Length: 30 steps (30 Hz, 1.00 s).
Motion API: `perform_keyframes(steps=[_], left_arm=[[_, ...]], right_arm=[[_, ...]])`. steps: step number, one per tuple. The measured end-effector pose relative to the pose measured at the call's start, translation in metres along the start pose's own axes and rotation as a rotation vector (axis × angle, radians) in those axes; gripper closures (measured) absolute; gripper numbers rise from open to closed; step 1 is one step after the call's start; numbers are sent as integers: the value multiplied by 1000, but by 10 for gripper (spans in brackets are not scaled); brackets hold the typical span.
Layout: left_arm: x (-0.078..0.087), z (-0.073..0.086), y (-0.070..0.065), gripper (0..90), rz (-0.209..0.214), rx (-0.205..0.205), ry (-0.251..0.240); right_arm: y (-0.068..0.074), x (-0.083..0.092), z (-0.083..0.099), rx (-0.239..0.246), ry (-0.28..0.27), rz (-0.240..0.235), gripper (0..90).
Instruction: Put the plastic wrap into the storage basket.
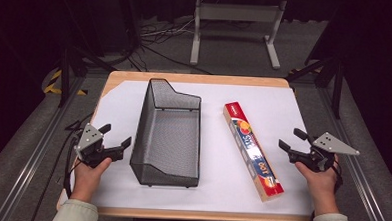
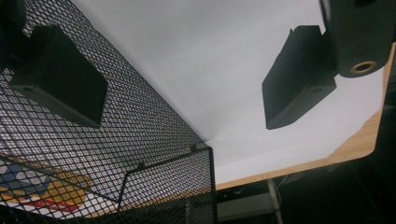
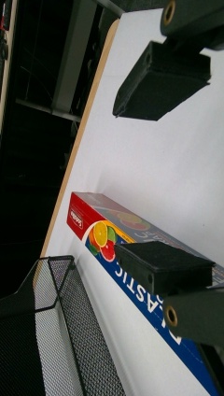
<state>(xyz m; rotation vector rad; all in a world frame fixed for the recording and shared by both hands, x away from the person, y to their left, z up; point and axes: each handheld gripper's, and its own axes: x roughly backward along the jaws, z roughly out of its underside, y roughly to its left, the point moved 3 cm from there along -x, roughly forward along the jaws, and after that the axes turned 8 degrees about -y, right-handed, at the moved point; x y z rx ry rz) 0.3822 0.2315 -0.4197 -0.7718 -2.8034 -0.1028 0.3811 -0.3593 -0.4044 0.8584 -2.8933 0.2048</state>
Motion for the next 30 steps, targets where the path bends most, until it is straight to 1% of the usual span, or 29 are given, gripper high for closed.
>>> perform_keyframes(steps=[5, 8, 11, 14, 17, 19, 20, 24, 25, 27, 28, 30], left_arm=[[1, -1, 1, 152, -7, 4, -7], [1, -1, 0, 152, -6, -1, -5], [2, -1, 0, 151, -9, -1, -5], [2, -1, 0, 151, -11, -1, -3], [2, 0, 0, 151, -12, -1, -2], [2, -1, 0, 151, -13, 0, -4], [2, 0, 0, 151, -13, 1, -1], [1, 1, 0, 150, -16, -4, 5], [2, 1, 0, 150, -19, 0, 5], [3, 1, 1, 150, -24, 8, 3], [3, 2, 1, 150, -26, 11, 4], [3, 4, 1, 150, -30, 12, 11]], right_arm=[[2, 0, -4, -1, -7, -10, 269], [2, 1, -9, -11, 0, -6, 231], [3, 0, -13, -22, 10, -17, 192], [4, 0, -15, -25, 8, -20, 191], [5, 1, -22, -40, 12, -24, 196], [5, 3, -25, -26, 7, -24, 195], [4, 4, -28, -23, 1, -14, 187], [3, 4, -32, -29, -2, -15, 158], [3, 3, -33, -35, 7, -19, 155], [4, -1, -33, -77, 41, -39, 152], [5, -3, -33, -85, 56, -47, 147], [8, -9, -37, -73, 80, -58, 131]])
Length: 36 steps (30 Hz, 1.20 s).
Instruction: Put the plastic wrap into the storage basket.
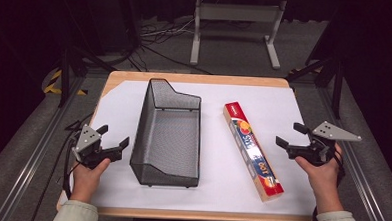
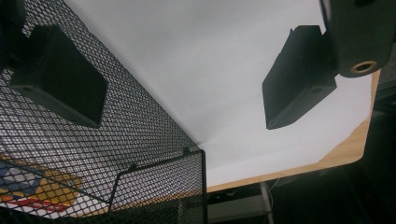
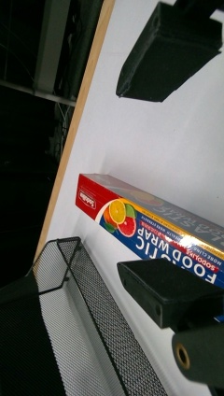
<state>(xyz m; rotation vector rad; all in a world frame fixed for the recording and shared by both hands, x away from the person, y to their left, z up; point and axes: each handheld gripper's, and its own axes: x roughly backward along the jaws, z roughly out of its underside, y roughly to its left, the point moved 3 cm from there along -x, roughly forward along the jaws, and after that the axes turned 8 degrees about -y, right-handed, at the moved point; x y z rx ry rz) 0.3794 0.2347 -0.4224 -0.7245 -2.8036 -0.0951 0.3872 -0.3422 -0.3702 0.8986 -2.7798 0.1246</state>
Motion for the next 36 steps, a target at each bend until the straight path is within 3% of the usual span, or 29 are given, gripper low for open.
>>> perform_keyframes(steps=[10, 14, 20, 24, 28, 33, 36], left_arm=[[0, 0, -1, 150, -5, -13, 5], [1, 1, -1, 150, -4, -13, 5], [2, 1, 0, 150, -10, -12, 2], [2, 1, 1, 150, -13, -9, 3], [1, 1, 0, 150, -12, -11, 3], [1, 1, 1, 150, -14, -10, 3], [2, 1, 1, 150, -15, -9, 0]], right_arm=[[13, -29, -26, -4, 68, -16, 109], [23, -49, -34, 5, 112, -38, 84], [33, -64, -40, -3, 107, -55, 44], [40, -73, -40, -5, 92, -65, 37], [43, -81, -38, 14, 114, -37, 37], [46, -94, -23, 27, 204, 5, 45], [48, -100, -15, -1, 249, 23, 47]])
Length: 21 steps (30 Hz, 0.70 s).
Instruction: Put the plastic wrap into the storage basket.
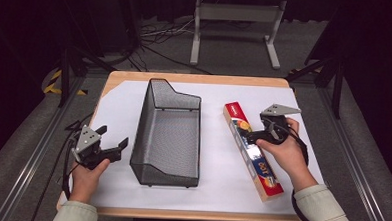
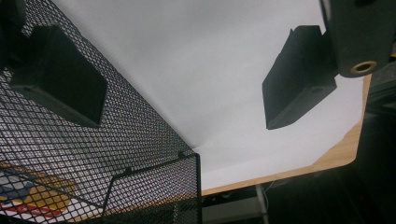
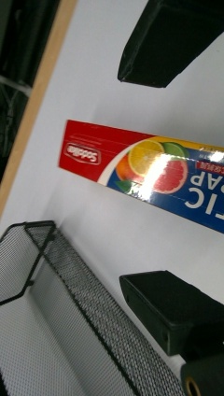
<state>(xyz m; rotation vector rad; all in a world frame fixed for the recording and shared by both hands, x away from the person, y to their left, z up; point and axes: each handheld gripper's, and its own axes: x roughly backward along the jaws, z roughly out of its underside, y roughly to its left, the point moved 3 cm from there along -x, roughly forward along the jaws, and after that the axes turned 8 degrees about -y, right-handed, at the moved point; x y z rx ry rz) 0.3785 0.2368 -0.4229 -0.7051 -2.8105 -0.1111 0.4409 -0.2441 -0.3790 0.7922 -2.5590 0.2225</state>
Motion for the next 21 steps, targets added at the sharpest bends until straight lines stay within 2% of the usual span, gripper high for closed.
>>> perform_keyframes(steps=[1, 2, 4, 6, 12, 17, 21], left_arm=[[0, 0, 0, 150, 1, 1, 0], [0, 0, 0, 150, 1, 0, 0], [0, 0, 0, 150, 0, -1, -1], [0, 1, 1, 150, 0, -1, 0], [0, 1, 1, 149, 0, -1, 1], [0, 1, 1, 150, 2, -2, 1], [0, 1, 1, 150, 2, -2, 2]], right_arm=[[1, -6, 5, -16, 39, 11, 50], [1, -8, 6, -20, 51, 16, 50], [1, -11, 8, -15, 66, 19, 50], [1, -16, 11, -4, 112, 24, 65], [-2, -27, 20, -56, 243, 47, 69], [-2, -33, 28, -76, 307, 19, 68], [-1, -37, 35, -96, 393, 19, 85]])
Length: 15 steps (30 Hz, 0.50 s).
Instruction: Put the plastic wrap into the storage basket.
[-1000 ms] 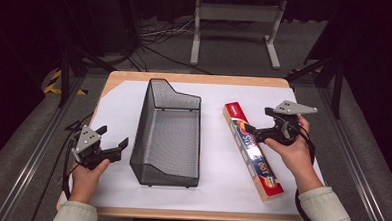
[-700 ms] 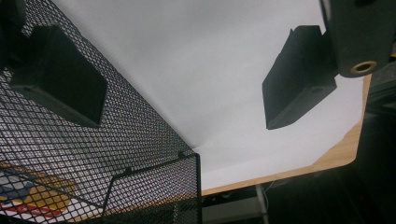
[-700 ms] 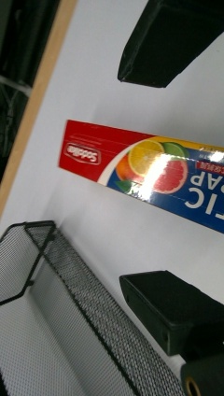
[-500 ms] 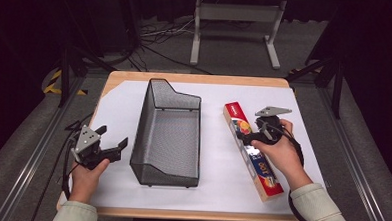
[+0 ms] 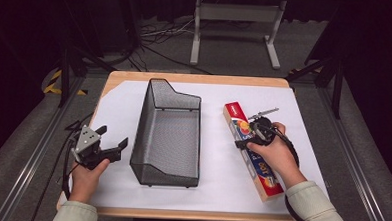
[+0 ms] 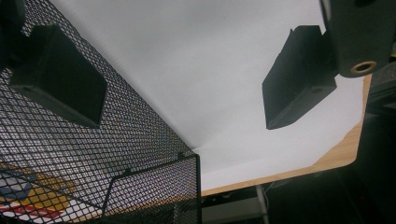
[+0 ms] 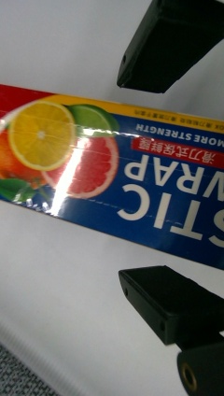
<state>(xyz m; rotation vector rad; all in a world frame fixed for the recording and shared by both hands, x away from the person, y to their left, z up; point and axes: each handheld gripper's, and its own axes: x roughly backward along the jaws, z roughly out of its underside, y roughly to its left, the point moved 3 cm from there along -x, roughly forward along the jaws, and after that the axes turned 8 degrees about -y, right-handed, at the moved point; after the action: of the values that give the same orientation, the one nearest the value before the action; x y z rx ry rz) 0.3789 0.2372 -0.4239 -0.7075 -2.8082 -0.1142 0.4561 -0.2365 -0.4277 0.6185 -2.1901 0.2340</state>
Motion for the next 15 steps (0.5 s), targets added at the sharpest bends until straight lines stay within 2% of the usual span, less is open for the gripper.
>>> perform_keyframes(steps=[4, 15], left_arm=[[0, 0, 0, 150, 1, -1, 0], [0, 0, -1, 150, 3, -5, 0]], right_arm=[[0, -5, 4, -22, 67, 3, 120], [1, -11, 7, -31, 133, 15, 213]])
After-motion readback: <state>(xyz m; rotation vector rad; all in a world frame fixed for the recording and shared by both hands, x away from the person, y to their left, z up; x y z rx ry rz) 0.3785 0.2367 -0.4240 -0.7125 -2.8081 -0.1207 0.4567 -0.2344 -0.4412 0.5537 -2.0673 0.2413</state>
